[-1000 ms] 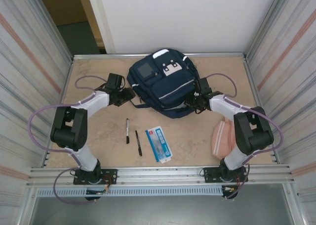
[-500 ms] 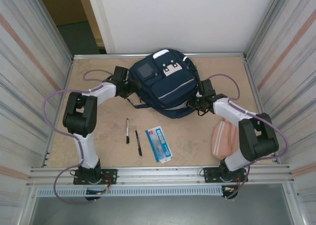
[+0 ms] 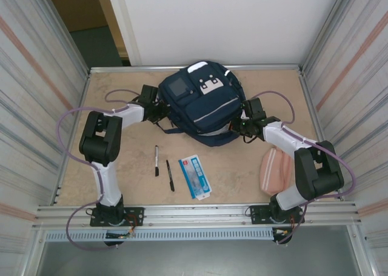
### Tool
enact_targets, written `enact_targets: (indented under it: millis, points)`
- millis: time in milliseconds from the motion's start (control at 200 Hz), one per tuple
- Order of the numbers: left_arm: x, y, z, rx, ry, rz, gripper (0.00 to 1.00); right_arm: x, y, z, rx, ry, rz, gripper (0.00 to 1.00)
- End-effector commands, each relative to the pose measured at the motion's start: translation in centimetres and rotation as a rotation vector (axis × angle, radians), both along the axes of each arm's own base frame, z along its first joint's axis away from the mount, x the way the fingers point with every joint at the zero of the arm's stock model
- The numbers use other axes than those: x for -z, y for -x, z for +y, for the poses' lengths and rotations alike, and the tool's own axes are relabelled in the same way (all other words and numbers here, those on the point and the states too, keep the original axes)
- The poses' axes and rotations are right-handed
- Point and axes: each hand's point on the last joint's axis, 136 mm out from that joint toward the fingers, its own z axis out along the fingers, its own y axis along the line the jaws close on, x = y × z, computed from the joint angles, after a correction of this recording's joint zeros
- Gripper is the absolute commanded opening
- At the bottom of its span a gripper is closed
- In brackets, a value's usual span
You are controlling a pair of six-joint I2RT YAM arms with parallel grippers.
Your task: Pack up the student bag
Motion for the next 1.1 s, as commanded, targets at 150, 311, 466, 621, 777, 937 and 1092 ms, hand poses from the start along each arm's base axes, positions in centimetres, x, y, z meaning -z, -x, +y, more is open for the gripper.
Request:
enact_targets:
  millis: [150, 311, 466, 621, 777, 937, 1092]
  points:
    - [-5.1, 6.1, -1.2, 0.094, 0.072, -0.036, 0.0, -2.1, -3.4, -1.7, -0.054, 0.1, -0.088, 0.0]
    - [-7.5, 8.4, -2.4, 0.066, 0.186, -0.028, 0.0, -1.6, -6.1, -2.8, -0.068, 0.091, -0.101, 0.0]
    - [-9.6, 8.9, -4.8, 0.13, 0.204, -0.055, 0.0, -0.5, -7.8, -1.3, -0.115, -0.013, -0.096, 0.0]
    - [-9.6, 8.9, -5.8, 0.106, 0.182, -0.057, 0.0, -1.5, -7.6, -2.0, -0.088, 0.022, -0.131, 0.11]
    - [-7.6, 9.3, -5.7, 0.022, 0.209, 0.018, 0.0, -4.4, -5.4, -4.2, -0.113, 0.153, -0.194, 0.27]
    - [-7.0, 9.7, -6.0, -0.01, 0.237, 0.062, 0.0, -8.0, -2.0, -6.7, -0.057, 0.252, -0.223, 0.35]
    - [-8.0, 9.9, -6.5, -0.035, 0.289, 0.091, 0.0, -8.7, 2.2, -1.1, -0.14, 0.06, -0.266, 0.31]
